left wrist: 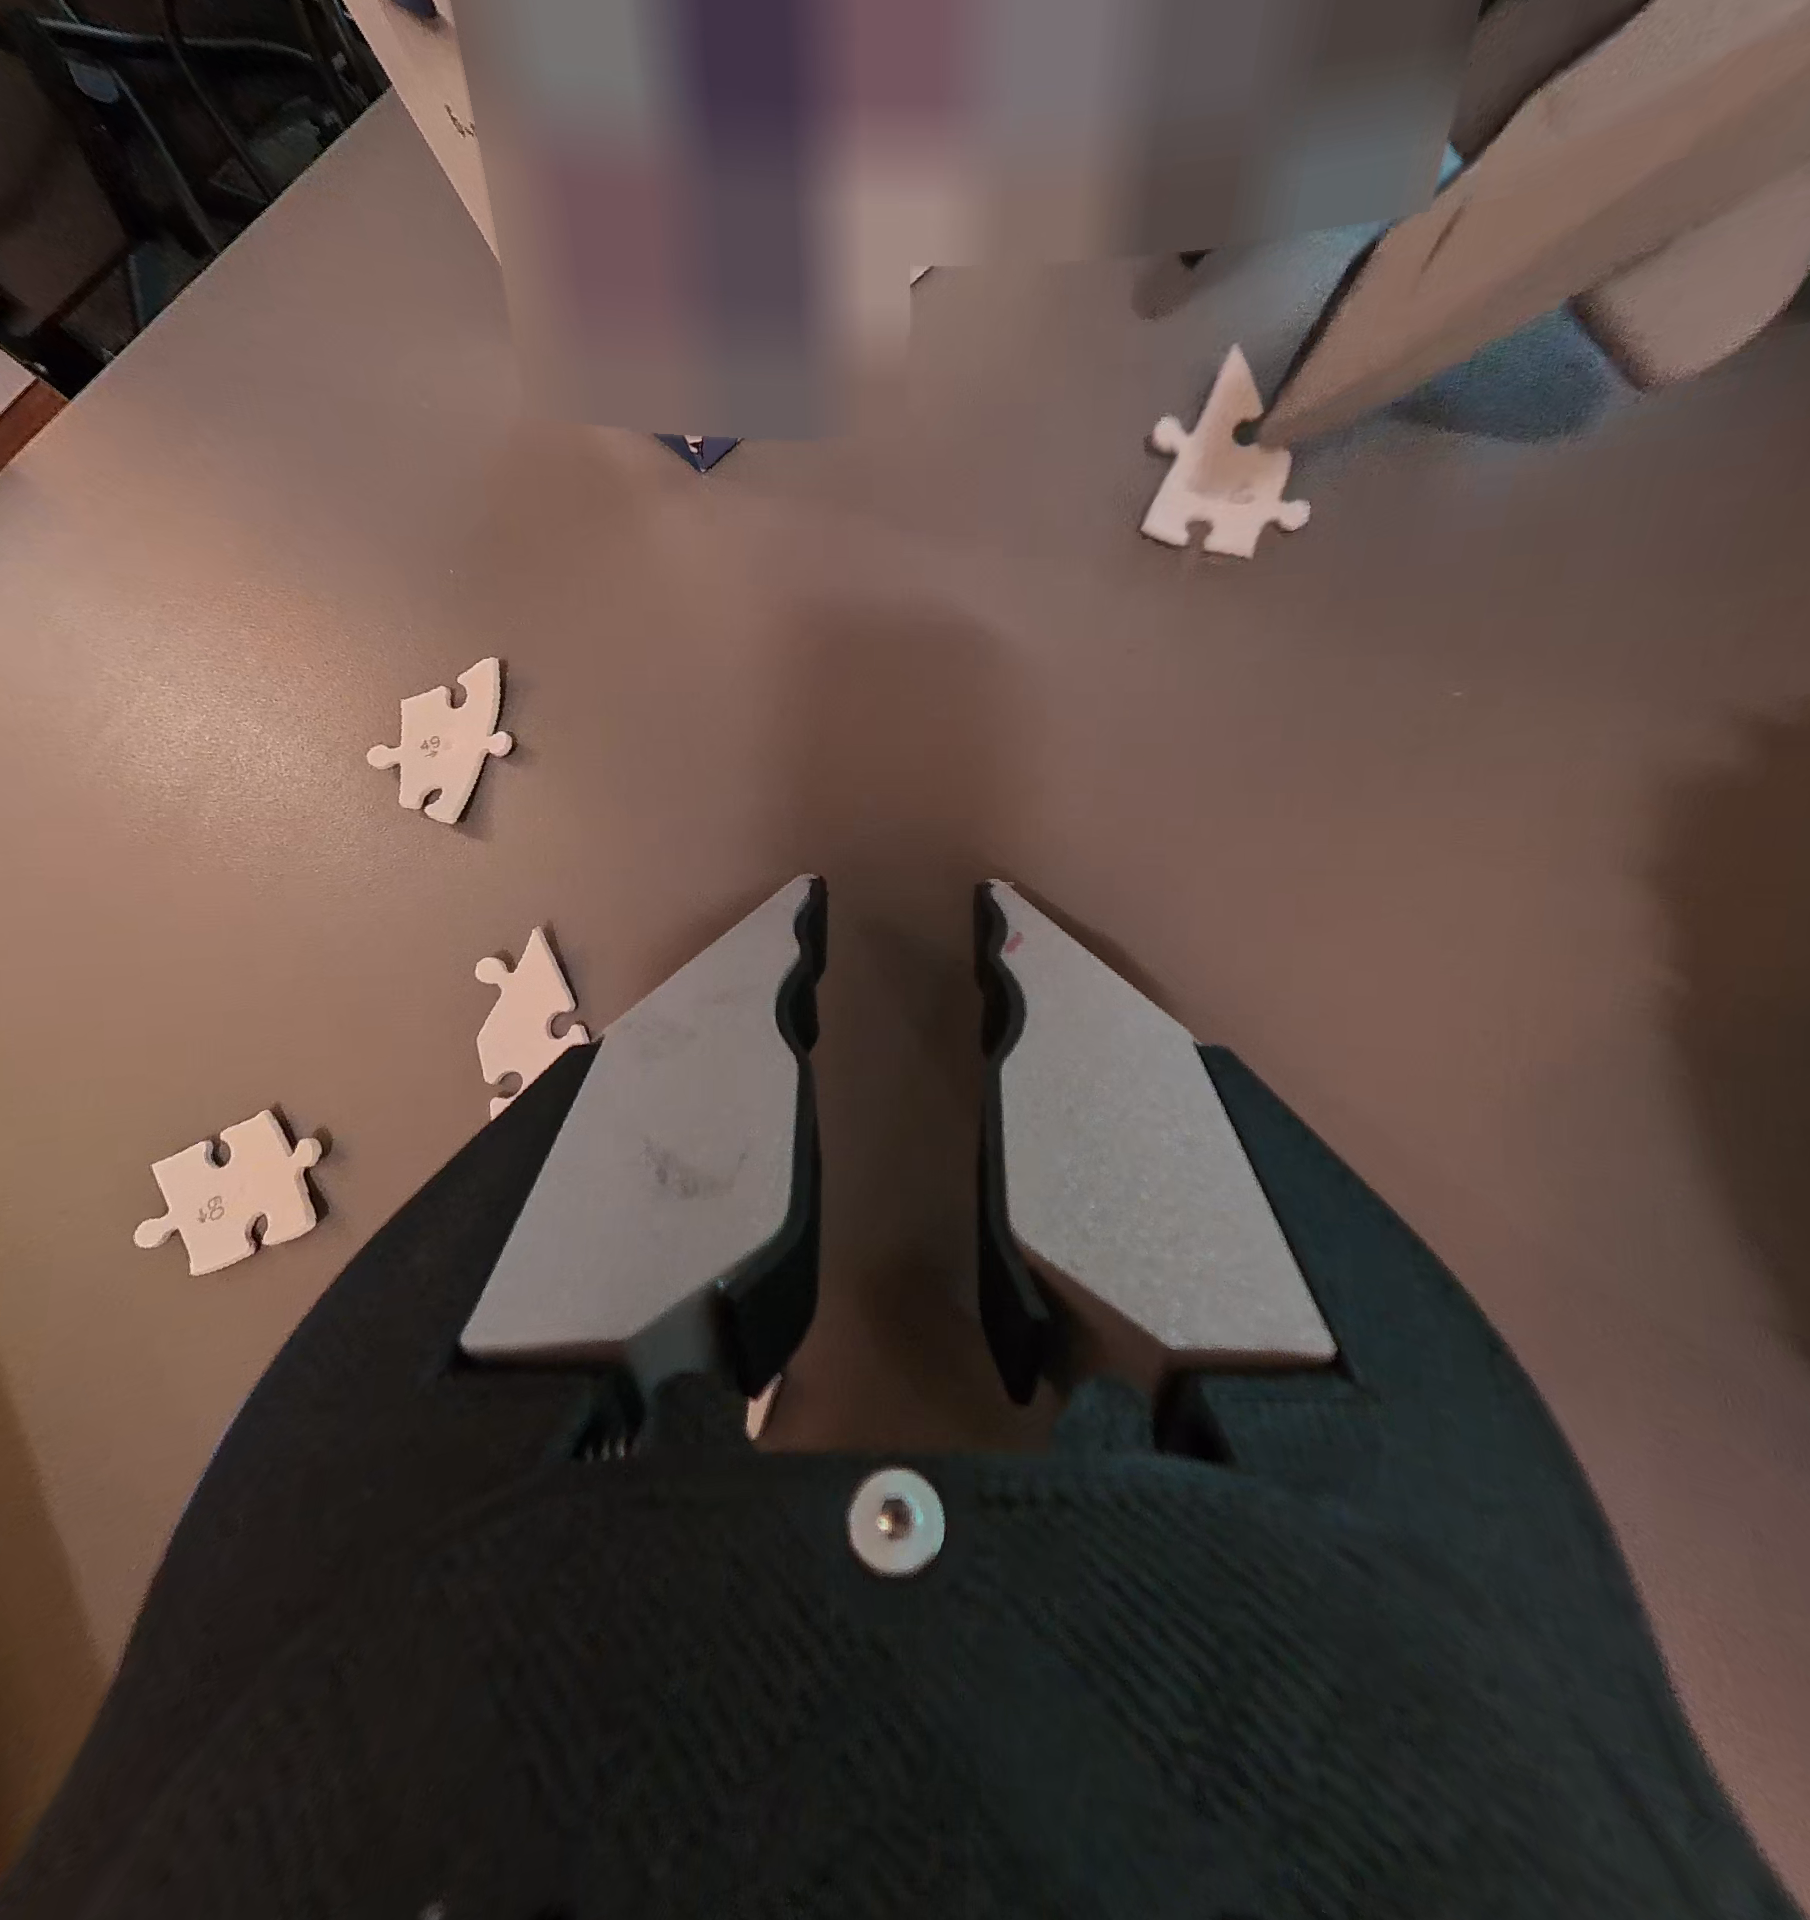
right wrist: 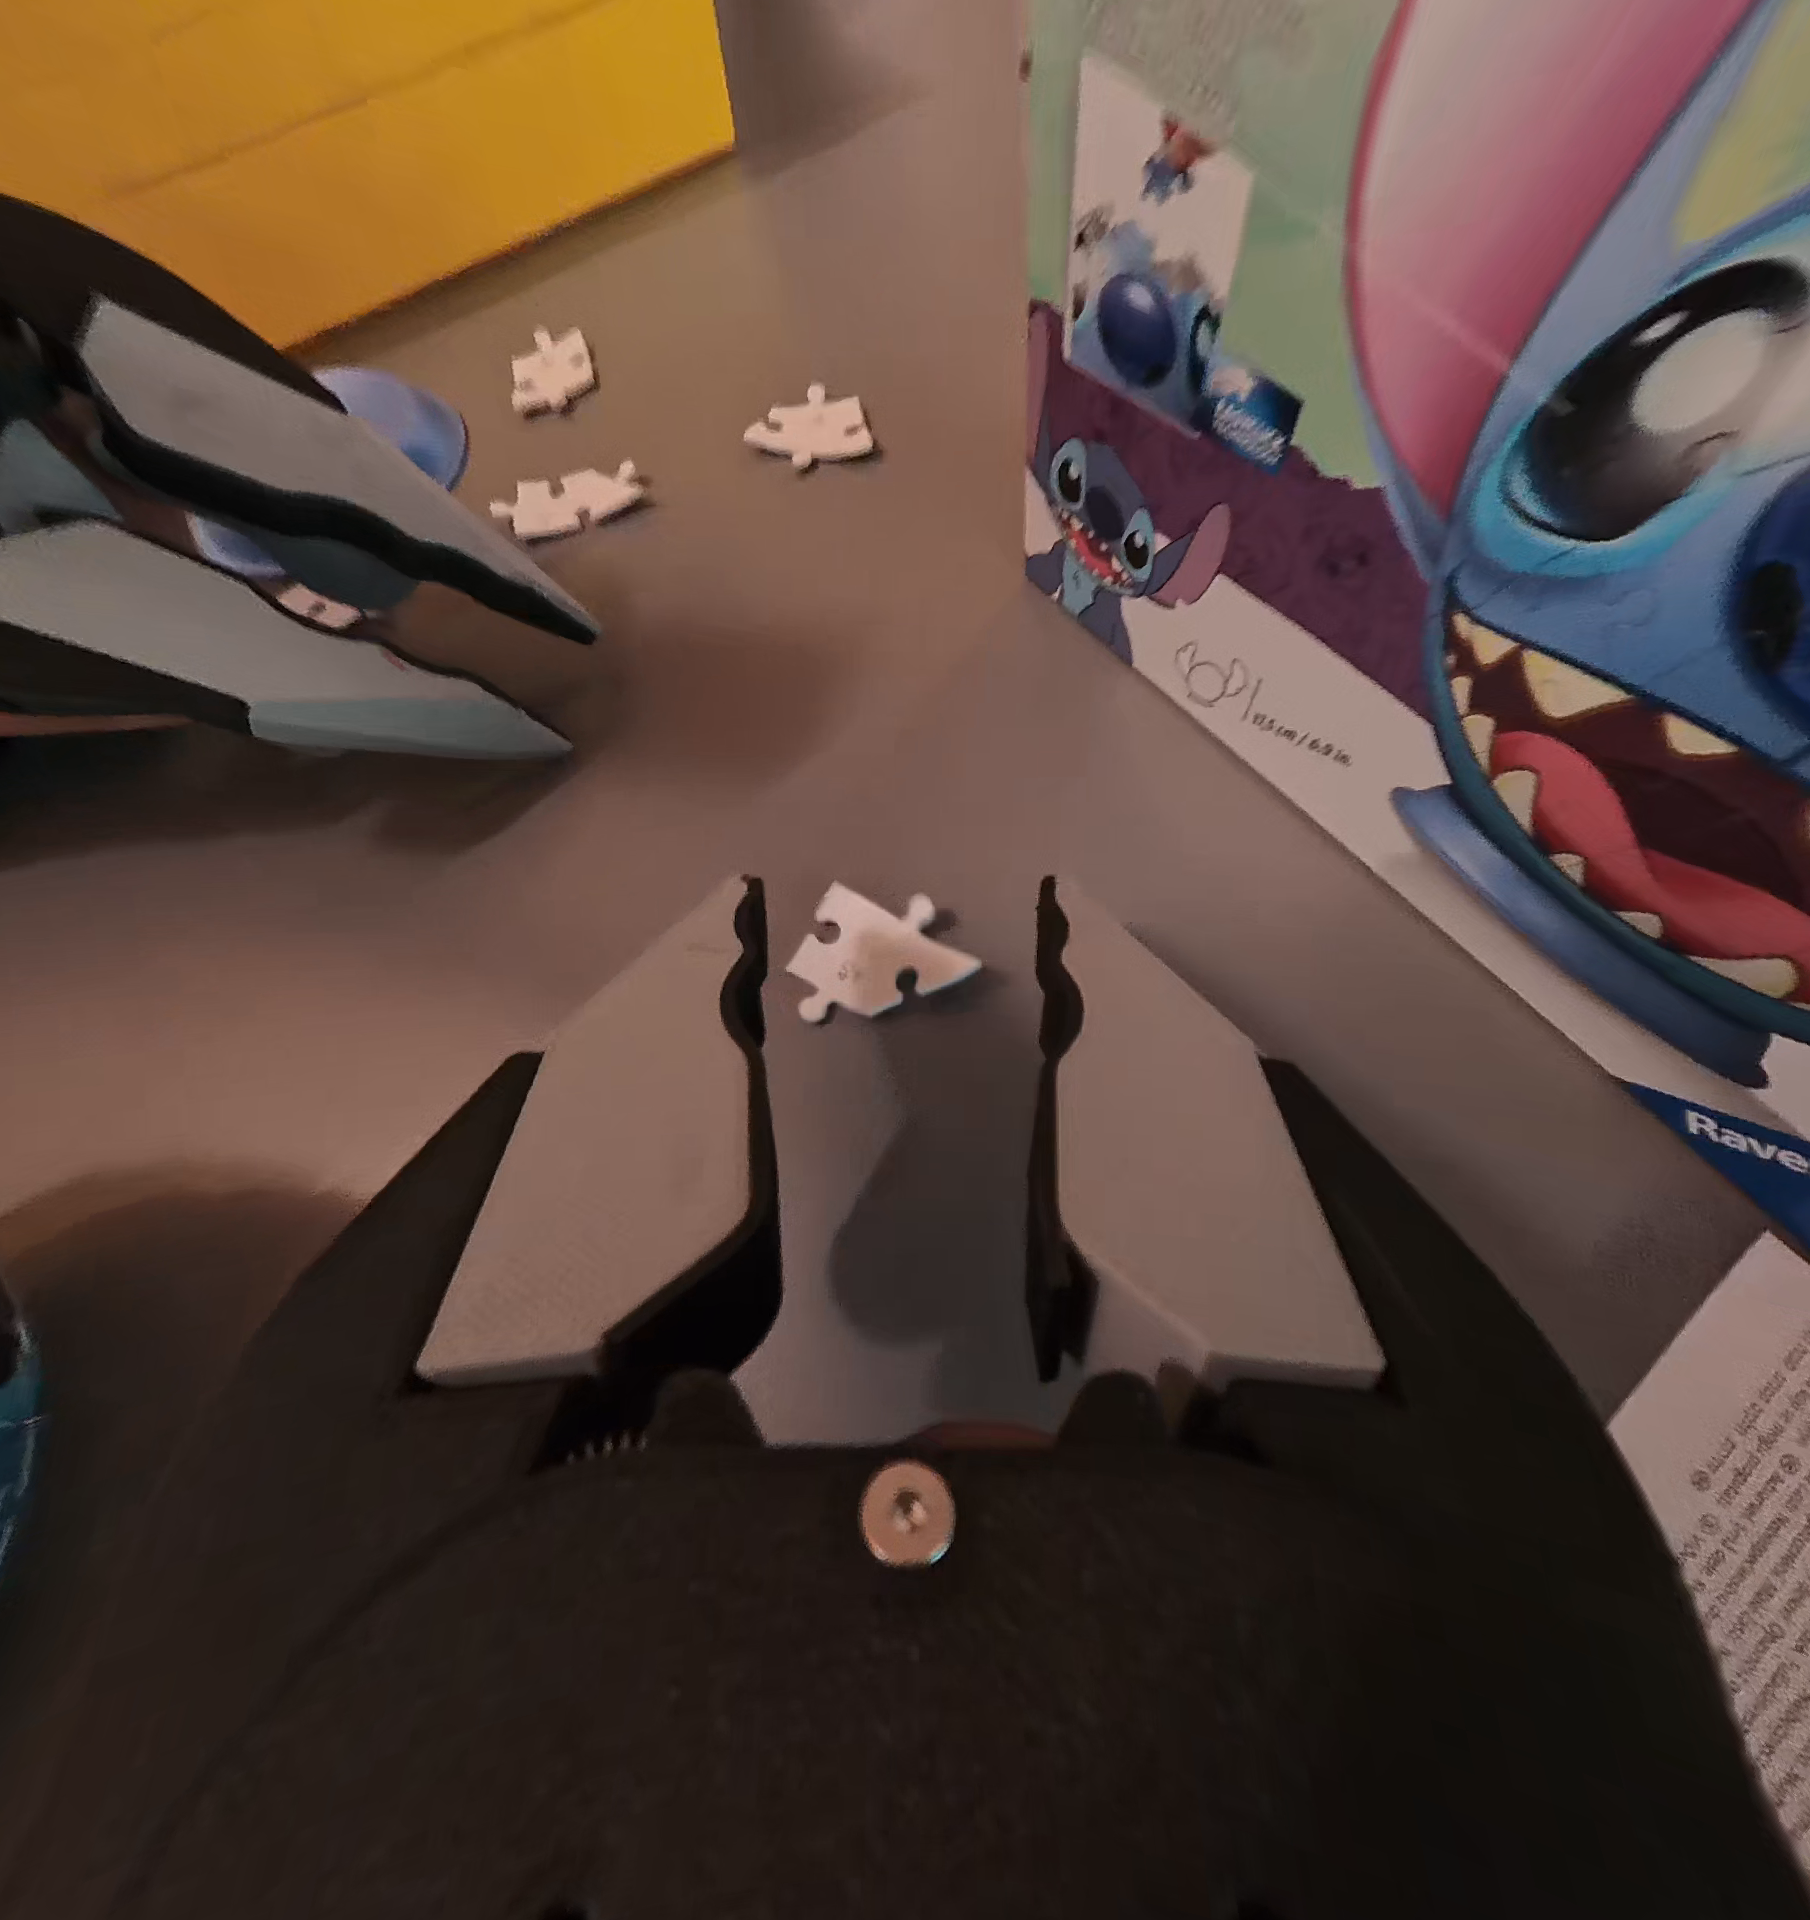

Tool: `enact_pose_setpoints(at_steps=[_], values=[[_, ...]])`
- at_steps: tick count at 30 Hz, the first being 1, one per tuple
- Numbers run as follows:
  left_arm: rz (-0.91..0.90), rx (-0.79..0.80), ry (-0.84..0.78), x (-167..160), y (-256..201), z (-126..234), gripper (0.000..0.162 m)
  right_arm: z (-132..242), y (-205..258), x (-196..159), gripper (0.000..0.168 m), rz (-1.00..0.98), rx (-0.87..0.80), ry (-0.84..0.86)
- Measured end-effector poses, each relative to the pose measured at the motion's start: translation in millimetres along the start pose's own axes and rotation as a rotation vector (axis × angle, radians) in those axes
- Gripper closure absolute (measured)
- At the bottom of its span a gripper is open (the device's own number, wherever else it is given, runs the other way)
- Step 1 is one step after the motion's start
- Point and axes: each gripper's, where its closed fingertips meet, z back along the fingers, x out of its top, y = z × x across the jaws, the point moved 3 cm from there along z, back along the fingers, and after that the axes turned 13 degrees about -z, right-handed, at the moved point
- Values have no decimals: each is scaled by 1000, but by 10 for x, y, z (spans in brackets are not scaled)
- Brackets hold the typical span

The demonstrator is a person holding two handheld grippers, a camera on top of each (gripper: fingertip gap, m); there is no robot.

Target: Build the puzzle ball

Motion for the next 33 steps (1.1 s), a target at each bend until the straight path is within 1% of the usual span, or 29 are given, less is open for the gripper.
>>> enact_pose_setpoints(at_steps=[2, 5, 7, 8, 9, 15, 16, 17, 18, 22, 25, 27, 30, 31, 33], values=[[2, -1, 0, -1, 1, 0, 136, -61, 15, -56, 113, 47, -22, 54], [2, -1, 0, -1, 1, 0, 136, -139, 48, -153, 109, 82, -4, 146], [2, -1, 0, -2, 1, 0, 136, -145, 52, -150, 110, 104, -1, 146], [2, -1, 0, -2, 2, 1, 135, -142, 54, -154, 114, 115, -1, 147], [3, 0, 0, -3, 2, 0, 135, -138, 57, -159, 129, 128, 0, 147], [3, -2, 0, -2, -1, 2, 136, -130, 65, -164, 130, 164, -19, 141], [3, -3, -1, -2, -1, 2, 136, -121, 71, -162, 144, 171, -19, 135], [1, -3, -1, -1, -3, 1, 136, -108, 84, -152, 163, 178, -14, 123], [2, -6, -1, 2, -9, 0, 136, -96, 101, -140, 168, 184, -5, 109], [6, -36, -10, 42, -68, -16, 136, -98, 70, -136, 168, 166, -25, 109], [-1, -34, -11, 47, -77, -16, 137, -43, 37, -72, 168, 145, -28, 64], [3, -37, -11, 42, -75, -14, 137, 33, -32, 1, 159, 113, -43, 18], [6, -39, -11, 40, -73, -13, 136, 96, -189, 41, 142, 2, -47, -11], [6, -39, -11, 41, -73, -13, 136, 94, -242, 25, 138, -37, -46, -4], [2, -36, -11, 39, -73, -10, 136, 69, -300, -19, 136, -98, -27, 28]])
